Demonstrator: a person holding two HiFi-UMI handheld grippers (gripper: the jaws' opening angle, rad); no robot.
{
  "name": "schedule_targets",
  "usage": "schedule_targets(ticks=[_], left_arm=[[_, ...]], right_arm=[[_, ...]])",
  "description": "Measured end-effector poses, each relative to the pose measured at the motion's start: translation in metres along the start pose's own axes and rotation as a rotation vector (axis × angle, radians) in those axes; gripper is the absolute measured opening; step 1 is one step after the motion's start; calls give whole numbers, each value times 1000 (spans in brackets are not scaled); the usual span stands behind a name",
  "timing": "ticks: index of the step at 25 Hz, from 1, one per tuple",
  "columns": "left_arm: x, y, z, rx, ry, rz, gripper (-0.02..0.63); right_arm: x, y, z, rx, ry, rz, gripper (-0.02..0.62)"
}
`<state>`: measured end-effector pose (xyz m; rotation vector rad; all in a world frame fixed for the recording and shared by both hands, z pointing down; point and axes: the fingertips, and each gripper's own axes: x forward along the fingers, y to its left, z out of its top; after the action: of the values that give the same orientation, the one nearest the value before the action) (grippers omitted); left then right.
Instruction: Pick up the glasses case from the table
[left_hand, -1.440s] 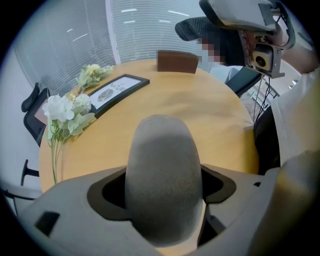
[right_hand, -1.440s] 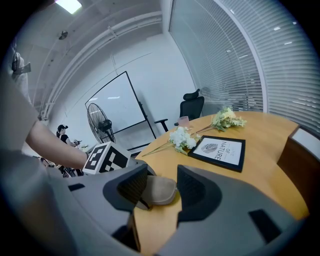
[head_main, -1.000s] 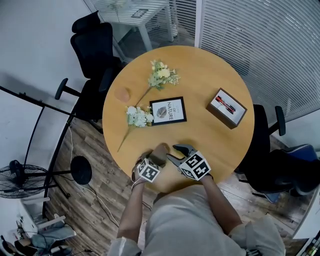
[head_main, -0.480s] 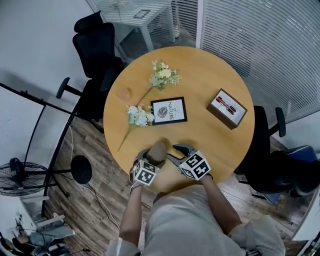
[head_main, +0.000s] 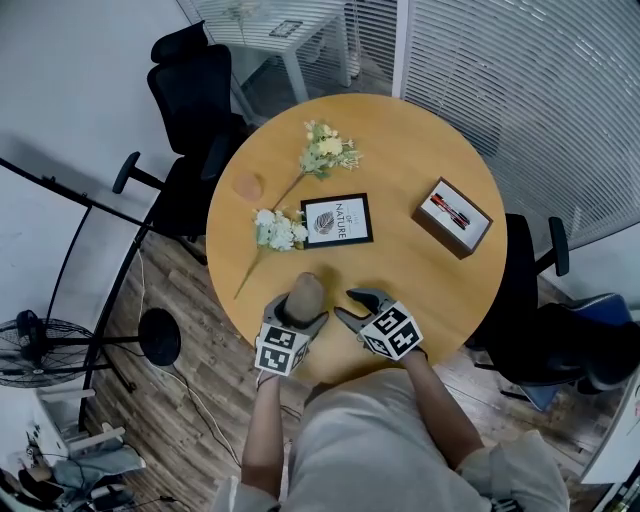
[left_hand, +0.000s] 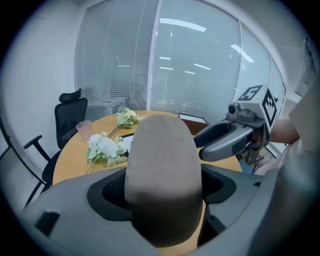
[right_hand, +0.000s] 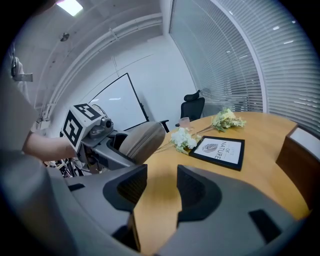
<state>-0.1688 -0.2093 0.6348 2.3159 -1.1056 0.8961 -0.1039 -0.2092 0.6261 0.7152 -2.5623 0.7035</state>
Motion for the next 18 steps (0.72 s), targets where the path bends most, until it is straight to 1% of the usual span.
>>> schedule_targets(ticks=[4,9,13,16,18], left_arm=[[-11,5,8,-108,-80,0,379],[-21,13,6,-269,-160,-2,379],[-26,20,2,-434,-233,-34,378],[-26,25,-8,-562,-264,-64,379],[-26,26,-14,-627,-283,-78,379]], right_arm=[[1,3,-1,-2,0,8,183],[0,5,-1,-6,-2,13,183],[-2,4,0,-4,-5,12,183],[-3,4,1,1,-11,13,183],[-4,3,3,10,-17,12,183]])
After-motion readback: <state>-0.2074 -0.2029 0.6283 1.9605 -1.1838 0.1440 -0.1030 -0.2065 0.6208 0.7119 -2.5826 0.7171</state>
